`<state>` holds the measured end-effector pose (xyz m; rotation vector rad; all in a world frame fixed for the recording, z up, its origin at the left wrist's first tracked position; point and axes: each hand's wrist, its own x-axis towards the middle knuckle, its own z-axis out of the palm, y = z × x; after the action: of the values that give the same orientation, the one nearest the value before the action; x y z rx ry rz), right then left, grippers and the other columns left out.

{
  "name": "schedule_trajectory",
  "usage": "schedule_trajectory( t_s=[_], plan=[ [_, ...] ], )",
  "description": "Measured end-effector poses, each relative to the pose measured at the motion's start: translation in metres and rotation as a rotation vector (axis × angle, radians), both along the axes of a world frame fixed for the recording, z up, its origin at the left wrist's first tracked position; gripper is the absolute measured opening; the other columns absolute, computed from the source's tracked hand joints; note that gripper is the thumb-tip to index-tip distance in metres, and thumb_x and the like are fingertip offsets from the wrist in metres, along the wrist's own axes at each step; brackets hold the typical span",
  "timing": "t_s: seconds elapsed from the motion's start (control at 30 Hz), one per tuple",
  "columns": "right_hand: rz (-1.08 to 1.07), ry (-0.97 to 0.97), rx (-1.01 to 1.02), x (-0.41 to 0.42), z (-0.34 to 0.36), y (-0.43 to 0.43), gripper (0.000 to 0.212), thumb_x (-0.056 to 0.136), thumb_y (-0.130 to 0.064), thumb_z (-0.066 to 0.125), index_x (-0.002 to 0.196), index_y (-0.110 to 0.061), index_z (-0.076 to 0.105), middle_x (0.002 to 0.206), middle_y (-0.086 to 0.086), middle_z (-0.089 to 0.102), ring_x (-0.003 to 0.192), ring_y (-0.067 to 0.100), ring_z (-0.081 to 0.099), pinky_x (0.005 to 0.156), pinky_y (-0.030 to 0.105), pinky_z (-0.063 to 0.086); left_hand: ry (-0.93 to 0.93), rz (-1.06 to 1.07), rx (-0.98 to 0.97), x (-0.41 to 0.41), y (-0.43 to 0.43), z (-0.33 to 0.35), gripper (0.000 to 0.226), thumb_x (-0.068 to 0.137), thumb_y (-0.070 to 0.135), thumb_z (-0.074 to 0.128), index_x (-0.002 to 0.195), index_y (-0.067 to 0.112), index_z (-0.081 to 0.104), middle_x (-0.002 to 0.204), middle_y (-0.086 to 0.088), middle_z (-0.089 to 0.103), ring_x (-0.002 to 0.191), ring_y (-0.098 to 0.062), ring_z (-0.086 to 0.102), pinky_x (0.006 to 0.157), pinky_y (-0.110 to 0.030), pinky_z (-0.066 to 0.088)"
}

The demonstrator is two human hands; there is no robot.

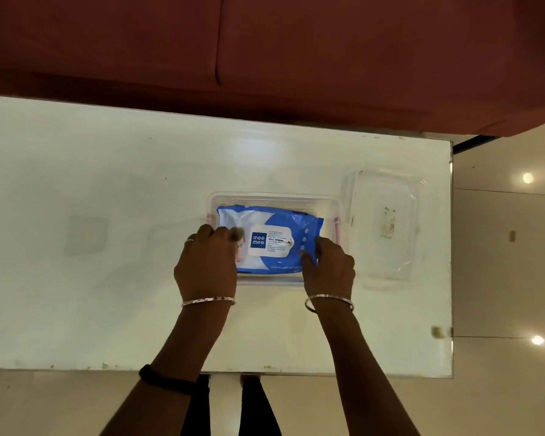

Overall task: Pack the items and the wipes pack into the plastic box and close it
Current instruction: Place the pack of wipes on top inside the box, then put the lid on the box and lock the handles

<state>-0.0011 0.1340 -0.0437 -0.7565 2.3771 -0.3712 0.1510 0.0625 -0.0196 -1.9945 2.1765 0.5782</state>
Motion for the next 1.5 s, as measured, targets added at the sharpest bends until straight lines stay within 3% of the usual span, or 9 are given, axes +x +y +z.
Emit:
schedule_trajectory(
  t_s=[0.1, 0.17, 0.3, 0.43, 0.57, 0.7, 0.97, 1.27, 1.5],
  plan=[
    [-0.024, -0.126, -0.250, -0.019, 0.023, 0.011, 0.019, 0.086, -0.016, 0.070, 0.104, -0.014, 0.074, 0.089, -0.001, 0.076, 0.084, 0.014, 0.074, 0.073, 0.006, 0.047, 0.186, -0.031, -0.027, -0.008, 0.001, 0.003, 0.023, 0.092, 0.027, 0.059, 0.108, 0.014, 0.068, 0.105, -0.010, 0.068, 0.091, -0.025, 0.067, 0.066, -0.020, 0.043],
    [-0.119, -0.228, -0.378, -0.038, 0.034, 0.021, 0.012, 0.087, -0.013, 0.069, 0.095, -0.018, 0.075, 0.080, -0.003, 0.077, 0.074, 0.012, 0.075, 0.073, 0.018, 0.056, 0.343, -0.070, -0.078, -0.025, 0.004, 0.008, 0.016, 0.089, 0.021, 0.063, 0.101, 0.013, 0.070, 0.097, -0.008, 0.070, 0.084, -0.023, 0.069, 0.060, -0.016, 0.042],
    [-0.456, -0.177, -0.409, -0.081, 0.033, 0.045, 0.013, 0.084, -0.034, 0.071, 0.077, -0.023, 0.071, 0.061, 0.001, 0.073, 0.060, 0.014, 0.074, 0.069, 0.031, 0.057, 0.535, -0.120, -0.040, -0.072, 0.003, 0.019, 0.012, 0.089, 0.016, 0.060, 0.093, 0.014, 0.071, 0.089, -0.002, 0.070, 0.079, -0.020, 0.066, 0.071, -0.035, 0.053],
    [-0.863, -0.085, -0.217, -0.115, 0.004, 0.071, 0.030, 0.078, -0.046, 0.066, 0.076, -0.017, 0.070, 0.062, -0.001, 0.071, 0.068, 0.021, 0.071, 0.079, 0.036, 0.054, 0.545, -0.261, 0.008, -0.123, -0.018, 0.018, 0.018, 0.091, 0.025, 0.056, 0.099, 0.016, 0.069, 0.096, -0.003, 0.068, 0.093, -0.021, 0.062, 0.084, -0.038, 0.049],
    [-1.219, -0.358, -0.062, -0.137, -0.024, 0.089, 0.024, 0.079, -0.026, 0.072, 0.089, -0.005, 0.066, 0.094, 0.013, 0.065, 0.087, 0.029, 0.063, 0.087, 0.044, 0.054, 0.479, -0.389, 0.032, -0.182, -0.047, 0.003, 0.024, 0.094, 0.025, 0.050, 0.109, 0.015, 0.066, 0.108, -0.006, 0.068, 0.104, -0.024, 0.060, 0.090, -0.037, 0.049],
    [-1.460, -0.702, -0.155, -0.133, -0.030, 0.094, 0.025, 0.083, -0.018, 0.071, 0.097, -0.005, 0.057, 0.088, 0.012, 0.059, 0.089, 0.028, 0.061, 0.081, 0.041, 0.054, 0.322, -0.531, 0.218, -0.232, -0.062, -0.028, 0.036, 0.097, 0.025, 0.046, 0.130, 0.012, 0.053, 0.131, -0.011, 0.058, 0.123, -0.030, 0.051, 0.101, -0.037, 0.043],
    [-1.480, -0.852, -0.222, -0.135, -0.038, 0.089, 0.014, 0.087, -0.010, 0.065, 0.077, -0.005, 0.058, 0.075, 0.012, 0.055, 0.075, 0.024, 0.058, 0.091, 0.040, 0.052, 0.059, -0.715, 0.369, -0.278, -0.083, -0.068, 0.063, 0.098, 0.032, 0.043, 0.151, 0.011, 0.016, 0.155, -0.013, 0.030, 0.138, -0.037, 0.035, 0.110, -0.051, 0.035],
    [-1.525, -0.854, -0.321, -0.140, -0.046, 0.093, 0.010, 0.086, 0.005, 0.062, 0.078, 0.001, 0.058, 0.070, 0.015, 0.053, 0.065, 0.024, 0.055, 0.080, 0.038, 0.054, 0.035, -0.730, 0.222, -0.291, -0.078, -0.074, 0.051, 0.096, 0.033, 0.043, 0.141, 0.008, 0.036, 0.141, -0.015, 0.044, 0.128, -0.038, 0.045, 0.104, -0.045, 0.039],
    [-1.353, -0.650, -0.630, -0.132, -0.031, 0.112, 0.042, 0.083, 0.018, 0.055, 0.120, -0.001, 0.058, 0.085, 0.018, 0.061, 0.072, 0.021, 0.061, 0.061, 0.017, 0.059, 0.325, -0.658, 0.220, -0.266, -0.068, -0.042, 0.053, 0.097, 0.041, 0.043, 0.143, 0.015, 0.036, 0.143, -0.009, 0.042, 0.124, -0.030, 0.052, 0.101, -0.041, 0.044]
  ],
)
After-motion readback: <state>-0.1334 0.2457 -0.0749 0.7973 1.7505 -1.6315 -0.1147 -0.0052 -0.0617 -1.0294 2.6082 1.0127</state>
